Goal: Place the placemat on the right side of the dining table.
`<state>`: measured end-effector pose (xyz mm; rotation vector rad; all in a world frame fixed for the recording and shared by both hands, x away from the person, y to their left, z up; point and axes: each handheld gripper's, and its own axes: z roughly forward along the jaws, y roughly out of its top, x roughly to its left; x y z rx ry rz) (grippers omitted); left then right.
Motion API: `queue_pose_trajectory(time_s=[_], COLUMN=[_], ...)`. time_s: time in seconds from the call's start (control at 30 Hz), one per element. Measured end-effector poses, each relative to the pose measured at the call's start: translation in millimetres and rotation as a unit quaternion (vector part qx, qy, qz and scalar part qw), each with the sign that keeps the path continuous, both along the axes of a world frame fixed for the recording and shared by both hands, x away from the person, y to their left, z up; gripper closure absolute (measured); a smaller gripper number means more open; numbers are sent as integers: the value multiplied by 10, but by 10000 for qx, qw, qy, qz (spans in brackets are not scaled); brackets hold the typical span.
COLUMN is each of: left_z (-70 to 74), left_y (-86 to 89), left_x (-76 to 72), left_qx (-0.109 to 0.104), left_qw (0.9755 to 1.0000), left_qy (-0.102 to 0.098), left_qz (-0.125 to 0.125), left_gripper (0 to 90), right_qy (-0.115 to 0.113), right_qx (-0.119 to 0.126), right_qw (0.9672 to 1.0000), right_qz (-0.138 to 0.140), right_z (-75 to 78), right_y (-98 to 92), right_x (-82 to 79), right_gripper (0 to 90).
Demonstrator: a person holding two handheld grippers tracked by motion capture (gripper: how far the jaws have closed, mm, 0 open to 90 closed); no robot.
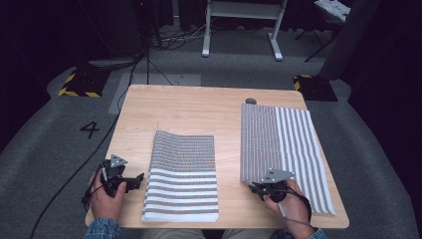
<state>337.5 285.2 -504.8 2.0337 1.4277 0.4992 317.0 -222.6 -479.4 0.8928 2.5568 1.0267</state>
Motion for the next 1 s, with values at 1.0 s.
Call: queue_pose_trajectory(time_s=[1.0], left_z=[0], left_y=[-1], left_x=[0], left_qx=[-1], left_qw=[10000], left_qy=[4], left_qz=[2], left_gripper=[0], right_qy=[-16], right_qx=[115], right_qw=[9997], right_qz=[-232], right_z=[-8], right_y=[-320], right_x=[-219], right_gripper=[827])
